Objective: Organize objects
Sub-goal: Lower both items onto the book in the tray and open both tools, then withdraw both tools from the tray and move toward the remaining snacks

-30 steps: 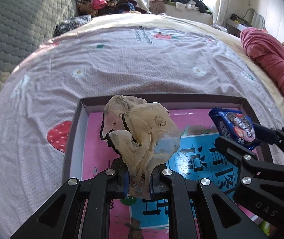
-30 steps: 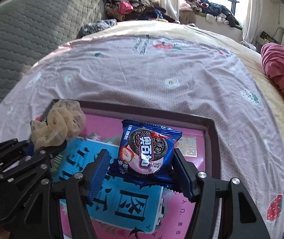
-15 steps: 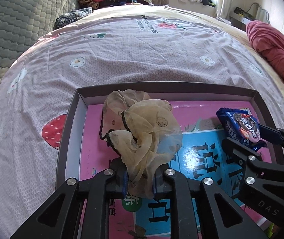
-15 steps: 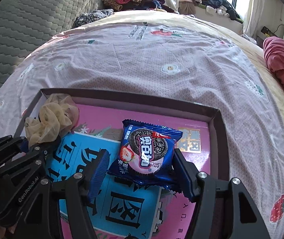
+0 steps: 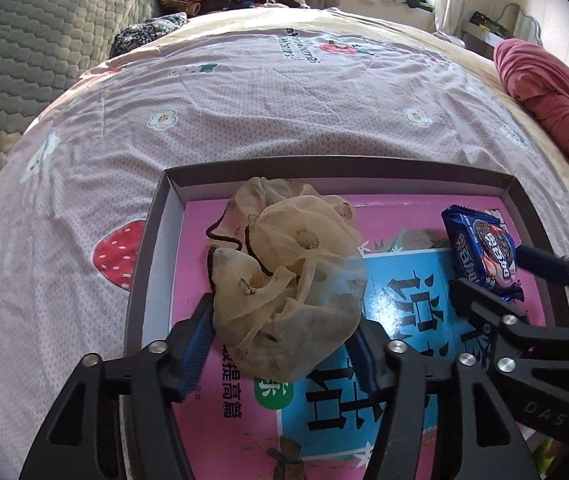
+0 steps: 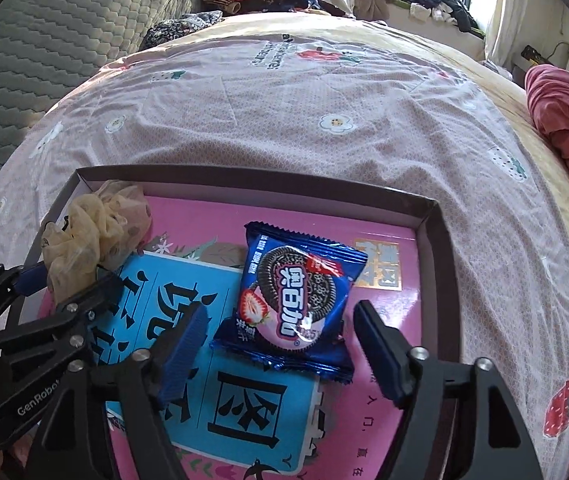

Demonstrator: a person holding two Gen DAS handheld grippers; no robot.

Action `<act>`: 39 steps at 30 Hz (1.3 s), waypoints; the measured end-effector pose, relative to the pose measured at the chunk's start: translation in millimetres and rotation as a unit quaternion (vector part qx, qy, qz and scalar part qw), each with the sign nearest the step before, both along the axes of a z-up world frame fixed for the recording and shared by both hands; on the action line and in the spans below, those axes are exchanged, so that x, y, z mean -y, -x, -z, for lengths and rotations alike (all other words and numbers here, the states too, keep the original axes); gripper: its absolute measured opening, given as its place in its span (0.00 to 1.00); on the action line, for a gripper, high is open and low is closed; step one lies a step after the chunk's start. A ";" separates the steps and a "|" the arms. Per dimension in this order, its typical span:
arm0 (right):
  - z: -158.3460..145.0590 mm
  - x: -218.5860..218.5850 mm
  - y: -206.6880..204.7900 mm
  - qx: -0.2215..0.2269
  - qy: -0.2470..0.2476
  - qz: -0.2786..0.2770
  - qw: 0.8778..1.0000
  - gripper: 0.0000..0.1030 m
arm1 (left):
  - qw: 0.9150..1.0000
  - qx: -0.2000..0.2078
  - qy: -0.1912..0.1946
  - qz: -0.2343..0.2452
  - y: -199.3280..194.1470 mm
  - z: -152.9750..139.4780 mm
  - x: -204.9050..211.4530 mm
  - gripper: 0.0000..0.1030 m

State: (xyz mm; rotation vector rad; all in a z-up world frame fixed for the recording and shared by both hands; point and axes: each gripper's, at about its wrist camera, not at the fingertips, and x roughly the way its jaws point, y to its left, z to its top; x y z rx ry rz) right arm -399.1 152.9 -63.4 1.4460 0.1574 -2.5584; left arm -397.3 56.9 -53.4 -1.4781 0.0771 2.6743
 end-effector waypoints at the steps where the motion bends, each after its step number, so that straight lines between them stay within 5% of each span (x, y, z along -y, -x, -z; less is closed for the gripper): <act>1: -1.7 -0.6 -0.7 -0.001 -0.001 0.001 1.000 0.79 | 1.000 0.000 0.001 0.002 -1.0 -1.0 -0.3 0.64; 5: -11.3 -6.2 -5.4 -0.007 0.002 0.009 1.000 0.82 | 1.000 -0.004 0.003 0.000 -8.3 -8.0 0.2 0.74; 17: -53.0 -18.2 -37.2 -0.035 0.018 0.022 0.999 0.93 | 1.000 -0.016 -0.015 0.002 -43.7 -41.2 13.3 0.79; 25: -91.6 -12.3 -84.9 -0.057 0.032 0.000 0.998 0.97 | 0.999 -0.031 -0.030 0.011 -85.4 -73.3 15.7 0.80; 29: -111.6 -11.9 -115.0 -0.075 0.037 -0.006 0.996 0.98 | 0.998 -0.048 -0.034 0.017 -110.9 -95.2 17.6 0.92; 39: -160.2 -23.0 -189.6 -0.127 0.032 -0.010 0.991 0.99 | 0.996 -0.076 -0.039 0.017 -175.4 -136.4 23.3 0.92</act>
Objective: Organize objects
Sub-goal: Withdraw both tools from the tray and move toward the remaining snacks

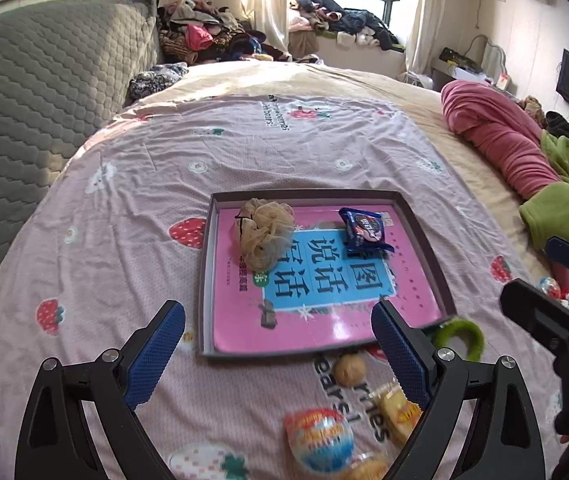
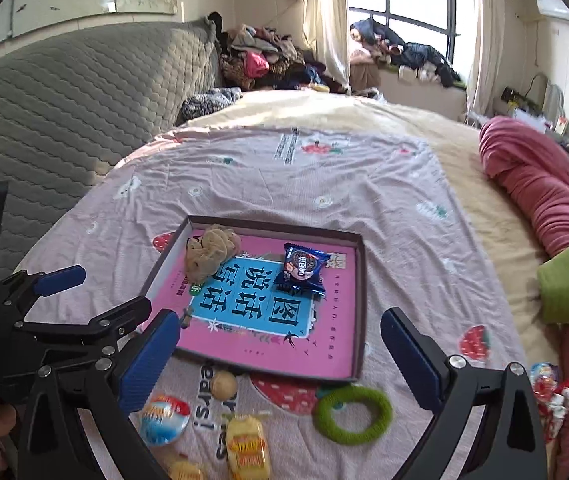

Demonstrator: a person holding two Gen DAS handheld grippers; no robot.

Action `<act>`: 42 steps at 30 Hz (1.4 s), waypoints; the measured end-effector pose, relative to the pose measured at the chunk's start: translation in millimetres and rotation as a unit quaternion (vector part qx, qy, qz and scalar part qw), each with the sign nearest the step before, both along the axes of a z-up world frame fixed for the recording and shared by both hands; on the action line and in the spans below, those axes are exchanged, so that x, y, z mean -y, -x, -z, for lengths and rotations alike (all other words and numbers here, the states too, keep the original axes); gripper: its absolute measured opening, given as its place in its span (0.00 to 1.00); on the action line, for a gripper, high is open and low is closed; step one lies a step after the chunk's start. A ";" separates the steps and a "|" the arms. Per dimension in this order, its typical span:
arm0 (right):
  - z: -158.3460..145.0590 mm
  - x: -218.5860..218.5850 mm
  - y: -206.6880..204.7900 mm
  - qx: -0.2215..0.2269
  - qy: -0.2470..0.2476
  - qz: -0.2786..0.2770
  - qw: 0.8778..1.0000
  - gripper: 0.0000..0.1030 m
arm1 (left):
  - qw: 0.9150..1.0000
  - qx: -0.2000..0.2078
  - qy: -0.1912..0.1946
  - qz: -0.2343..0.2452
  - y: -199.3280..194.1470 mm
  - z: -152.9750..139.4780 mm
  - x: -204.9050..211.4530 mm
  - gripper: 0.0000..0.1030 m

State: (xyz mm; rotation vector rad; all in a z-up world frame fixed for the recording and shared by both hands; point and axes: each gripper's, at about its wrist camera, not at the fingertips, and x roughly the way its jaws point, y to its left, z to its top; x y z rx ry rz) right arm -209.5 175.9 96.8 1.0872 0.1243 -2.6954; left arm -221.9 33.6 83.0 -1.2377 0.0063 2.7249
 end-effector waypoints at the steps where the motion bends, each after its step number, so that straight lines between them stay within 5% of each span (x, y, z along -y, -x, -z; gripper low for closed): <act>1: -3.2 -1.8 -5.6 -0.002 0.002 0.001 1.000 0.99 | 1.000 -0.004 -0.001 -0.001 -7.1 -3.6 0.7 0.92; 18: -42.0 -18.7 -77.4 -0.038 -0.002 0.000 0.999 0.99 | 1.000 -0.024 0.011 -0.001 -83.1 -27.3 2.0 0.92; 42: -34.8 -34.8 -130.4 -0.042 -0.014 0.004 0.999 0.99 | 0.999 -0.023 0.024 0.013 -143.8 -19.7 -16.0 0.92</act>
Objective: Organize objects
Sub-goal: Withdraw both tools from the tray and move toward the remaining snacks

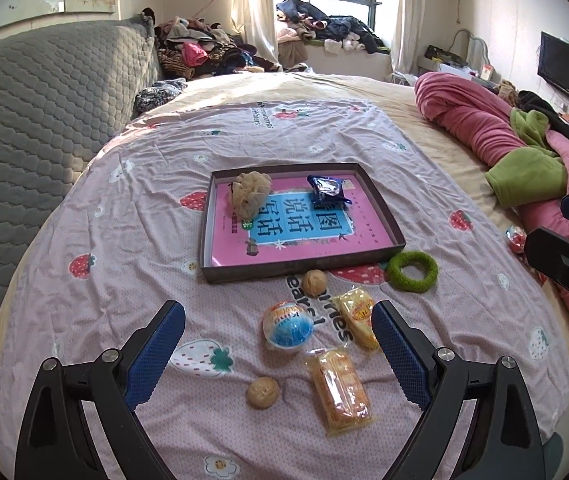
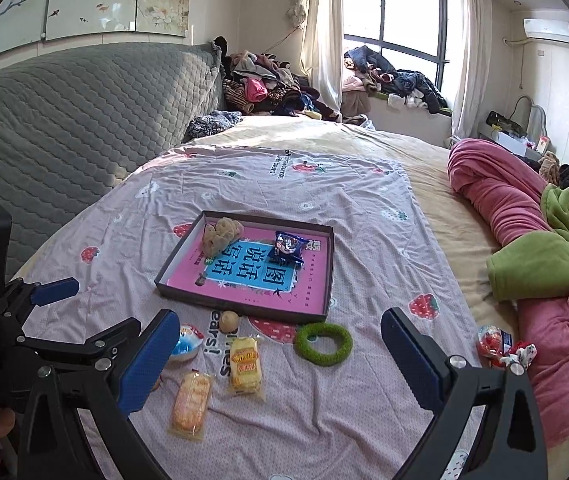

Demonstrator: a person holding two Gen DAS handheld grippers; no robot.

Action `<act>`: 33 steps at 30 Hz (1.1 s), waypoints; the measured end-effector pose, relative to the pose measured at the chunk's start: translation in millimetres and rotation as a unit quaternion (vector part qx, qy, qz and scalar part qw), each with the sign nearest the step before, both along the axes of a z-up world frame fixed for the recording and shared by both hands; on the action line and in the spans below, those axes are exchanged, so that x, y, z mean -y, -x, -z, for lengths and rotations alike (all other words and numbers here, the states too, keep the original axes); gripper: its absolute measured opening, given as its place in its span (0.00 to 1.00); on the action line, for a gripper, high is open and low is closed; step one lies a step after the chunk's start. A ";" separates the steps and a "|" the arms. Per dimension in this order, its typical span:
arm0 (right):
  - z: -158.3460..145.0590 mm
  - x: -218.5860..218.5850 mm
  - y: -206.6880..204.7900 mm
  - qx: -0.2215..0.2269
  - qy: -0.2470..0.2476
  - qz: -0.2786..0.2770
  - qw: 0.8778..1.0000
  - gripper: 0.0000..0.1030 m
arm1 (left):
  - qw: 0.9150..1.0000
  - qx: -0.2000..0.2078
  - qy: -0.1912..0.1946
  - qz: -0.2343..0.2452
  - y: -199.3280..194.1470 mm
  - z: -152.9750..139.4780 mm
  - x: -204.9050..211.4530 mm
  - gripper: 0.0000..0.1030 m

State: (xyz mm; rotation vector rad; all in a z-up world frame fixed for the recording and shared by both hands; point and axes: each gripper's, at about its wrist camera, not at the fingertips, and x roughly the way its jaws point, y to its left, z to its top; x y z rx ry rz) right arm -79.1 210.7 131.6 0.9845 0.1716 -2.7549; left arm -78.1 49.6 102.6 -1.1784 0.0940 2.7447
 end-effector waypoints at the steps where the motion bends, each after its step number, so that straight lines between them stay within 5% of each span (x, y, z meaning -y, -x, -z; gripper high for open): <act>1: 0.9 -0.9 -1.6 0.000 0.000 0.000 1.000 0.99 | 1.000 0.001 0.000 0.001 -1.1 0.7 -0.9 0.92; 33: 54.3 -2.4 -11.9 0.036 -0.024 -0.002 0.999 0.99 | 1.000 0.026 0.014 0.006 -7.3 47.4 -4.8 0.92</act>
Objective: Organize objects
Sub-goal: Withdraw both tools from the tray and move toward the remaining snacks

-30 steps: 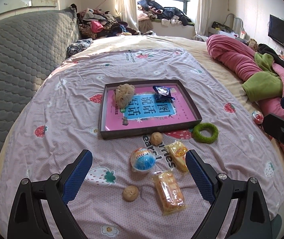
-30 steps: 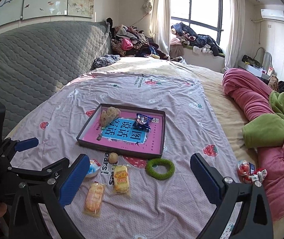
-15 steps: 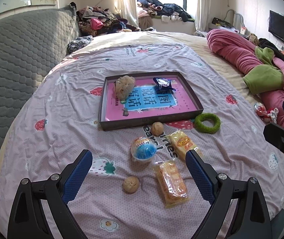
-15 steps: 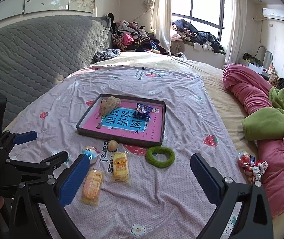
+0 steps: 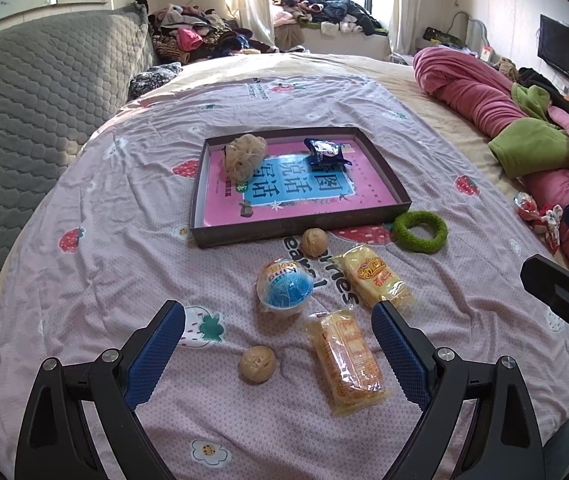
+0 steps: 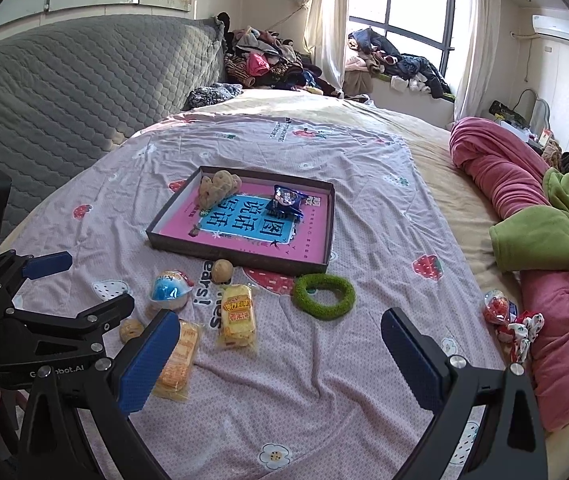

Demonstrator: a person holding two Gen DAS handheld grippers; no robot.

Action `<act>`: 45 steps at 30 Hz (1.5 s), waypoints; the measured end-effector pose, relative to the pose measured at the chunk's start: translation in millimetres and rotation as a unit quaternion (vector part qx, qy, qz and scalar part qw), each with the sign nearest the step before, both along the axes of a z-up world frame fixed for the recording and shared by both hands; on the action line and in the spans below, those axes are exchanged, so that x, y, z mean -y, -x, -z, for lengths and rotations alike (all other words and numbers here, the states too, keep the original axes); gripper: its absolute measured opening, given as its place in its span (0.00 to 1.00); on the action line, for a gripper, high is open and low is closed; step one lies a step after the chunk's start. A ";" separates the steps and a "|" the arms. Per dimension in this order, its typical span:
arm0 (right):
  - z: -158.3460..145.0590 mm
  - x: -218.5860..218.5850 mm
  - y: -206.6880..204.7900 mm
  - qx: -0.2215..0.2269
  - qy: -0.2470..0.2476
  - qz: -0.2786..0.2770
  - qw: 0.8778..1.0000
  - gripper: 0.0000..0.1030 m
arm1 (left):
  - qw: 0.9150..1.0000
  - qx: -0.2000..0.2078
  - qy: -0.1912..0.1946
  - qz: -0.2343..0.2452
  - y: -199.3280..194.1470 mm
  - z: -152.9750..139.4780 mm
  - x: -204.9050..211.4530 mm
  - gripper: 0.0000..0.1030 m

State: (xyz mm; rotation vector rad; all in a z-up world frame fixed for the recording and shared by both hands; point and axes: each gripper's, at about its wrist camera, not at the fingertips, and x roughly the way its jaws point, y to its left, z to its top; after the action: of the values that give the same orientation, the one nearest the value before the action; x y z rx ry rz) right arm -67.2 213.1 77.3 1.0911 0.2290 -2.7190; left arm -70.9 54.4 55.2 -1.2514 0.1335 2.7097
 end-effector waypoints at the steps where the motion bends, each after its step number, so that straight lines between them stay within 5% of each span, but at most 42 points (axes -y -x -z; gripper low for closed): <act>1: 1.7 -0.9 1.2 0.001 0.000 0.001 1.000 0.99 | 1.000 0.001 -0.001 0.001 1.0 1.6 -0.1 0.92; 45: 101.0 -19.9 103.7 0.071 -0.053 0.023 0.996 0.99 | 0.998 0.059 -0.003 -0.006 87.7 83.0 -9.5 0.92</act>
State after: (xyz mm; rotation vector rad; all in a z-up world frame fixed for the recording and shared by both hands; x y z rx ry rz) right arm -170.9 233.1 -23.8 1.3298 0.3313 -2.6808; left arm -158.6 63.9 -27.8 -1.4091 0.1051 2.6355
